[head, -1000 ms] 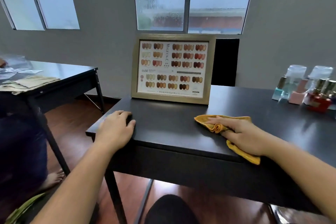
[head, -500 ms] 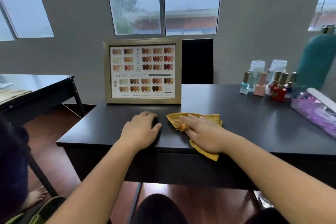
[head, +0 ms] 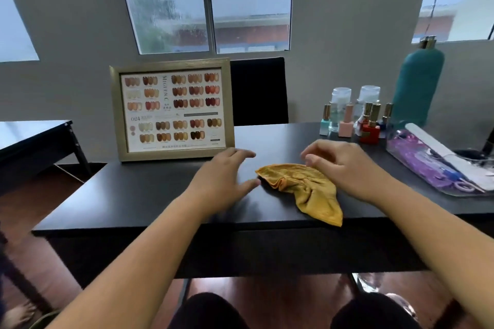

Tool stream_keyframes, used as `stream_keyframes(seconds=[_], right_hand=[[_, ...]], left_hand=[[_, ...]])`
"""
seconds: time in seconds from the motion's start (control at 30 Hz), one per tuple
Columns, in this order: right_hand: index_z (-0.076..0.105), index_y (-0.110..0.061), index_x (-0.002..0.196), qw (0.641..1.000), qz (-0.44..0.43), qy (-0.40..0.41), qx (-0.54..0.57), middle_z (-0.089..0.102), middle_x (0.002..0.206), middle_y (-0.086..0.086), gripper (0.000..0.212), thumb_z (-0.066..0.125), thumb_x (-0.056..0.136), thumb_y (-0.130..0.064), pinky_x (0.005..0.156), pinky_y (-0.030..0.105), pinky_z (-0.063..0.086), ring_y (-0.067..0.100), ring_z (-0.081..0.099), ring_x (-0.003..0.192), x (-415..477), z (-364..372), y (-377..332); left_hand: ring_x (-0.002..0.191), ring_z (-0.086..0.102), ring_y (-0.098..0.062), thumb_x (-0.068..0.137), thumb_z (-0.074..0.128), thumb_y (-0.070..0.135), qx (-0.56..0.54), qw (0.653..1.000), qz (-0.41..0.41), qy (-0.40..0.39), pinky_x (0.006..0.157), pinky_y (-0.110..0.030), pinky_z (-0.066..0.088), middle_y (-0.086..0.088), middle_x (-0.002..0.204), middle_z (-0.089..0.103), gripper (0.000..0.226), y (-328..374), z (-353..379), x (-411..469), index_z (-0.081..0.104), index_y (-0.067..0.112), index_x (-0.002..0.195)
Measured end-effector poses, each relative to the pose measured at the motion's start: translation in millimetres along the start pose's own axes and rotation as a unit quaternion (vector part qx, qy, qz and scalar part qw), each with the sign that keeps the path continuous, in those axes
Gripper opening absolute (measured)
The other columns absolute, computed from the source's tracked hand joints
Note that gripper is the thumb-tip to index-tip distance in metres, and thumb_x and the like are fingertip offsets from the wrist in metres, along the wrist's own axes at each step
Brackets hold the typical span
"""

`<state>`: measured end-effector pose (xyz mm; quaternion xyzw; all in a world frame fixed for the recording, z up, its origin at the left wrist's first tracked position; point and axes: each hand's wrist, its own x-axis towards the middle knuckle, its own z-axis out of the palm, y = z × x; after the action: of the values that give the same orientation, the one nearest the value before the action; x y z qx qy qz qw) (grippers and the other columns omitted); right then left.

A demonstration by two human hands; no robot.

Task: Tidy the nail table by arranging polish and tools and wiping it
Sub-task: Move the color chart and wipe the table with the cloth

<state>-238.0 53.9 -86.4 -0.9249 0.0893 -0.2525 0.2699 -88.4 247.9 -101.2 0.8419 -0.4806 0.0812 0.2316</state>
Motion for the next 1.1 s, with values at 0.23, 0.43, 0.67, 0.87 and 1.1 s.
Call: stream_keyframes(seconds=[0.23, 0.43, 0.67, 0.87, 1.1], right_hand=[[0.046, -0.041, 0.102, 0.959, -0.01, -0.203, -0.199, 0.043, 0.104, -0.023, 0.057, 0.074, 0.057, -0.063, 0.084, 0.026, 0.047, 0.004, 0.051, 0.096, -35, -5, -15], [0.057, -0.034, 0.085, 0.957, 0.011, -0.226, -0.179, 0.059, 0.1, -0.016, 0.025, 0.078, 0.071, -0.031, 0.082, 0.032, 0.052, 0.007, 0.058, 0.09, -27, -18, -8], [0.061, -0.017, 0.081, 0.99, -0.001, -0.118, 0.073, 0.056, 0.067, -0.003, 0.009, 0.062, 0.088, -0.013, 0.06, 0.025, 0.043, 0.008, 0.05, 0.061, 28, -37, -29], [0.057, -0.017, 0.094, 0.978, 0.002, -0.108, 0.178, 0.057, 0.083, 0.002, 0.003, 0.055, 0.094, -0.015, 0.056, 0.021, 0.052, 0.012, 0.06, 0.074, 80, -8, -84], [0.058, -0.007, 0.111, 0.965, 0.006, -0.153, 0.213, 0.064, 0.101, 0.012, 0.018, 0.052, 0.096, -0.015, 0.075, 0.039, 0.061, 0.024, 0.068, 0.09, 105, 34, -137]], left_hand=[[0.106, 0.054, -0.012, 0.079, 0.064, 0.05, 0.009, 0.994, 0.083, -0.076, 0.087, -0.032, 0.046, 0.011, 0.12, 0.056, 0.041, 34, 29, 21, 0.056, 0.036, 0.117], [0.092, 0.06, -0.014, 0.083, 0.066, 0.038, -0.008, 0.993, 0.112, -0.039, 0.081, -0.032, 0.049, 0.007, 0.105, 0.067, 0.028, 33, 28, 28, 0.068, 0.024, 0.107], [0.082, 0.063, -0.013, 0.092, 0.056, 0.019, -0.214, 0.975, 0.024, -0.05, 0.076, -0.029, 0.05, -0.004, 0.087, 0.067, 0.011, 4, -22, 32, 0.067, 0.018, 0.095], [0.105, 0.055, -0.02, 0.088, 0.044, 0.052, -0.383, 0.921, -0.076, -0.001, 0.084, -0.04, 0.049, 0.0, 0.112, 0.056, 0.03, -18, -49, 16, 0.056, 0.033, 0.108], [0.09, 0.058, -0.007, 0.074, 0.071, 0.044, -0.136, 0.98, -0.067, 0.128, 0.075, -0.026, 0.049, 0.013, 0.094, 0.061, 0.025, -54, -84, -11, 0.058, 0.035, 0.093]])
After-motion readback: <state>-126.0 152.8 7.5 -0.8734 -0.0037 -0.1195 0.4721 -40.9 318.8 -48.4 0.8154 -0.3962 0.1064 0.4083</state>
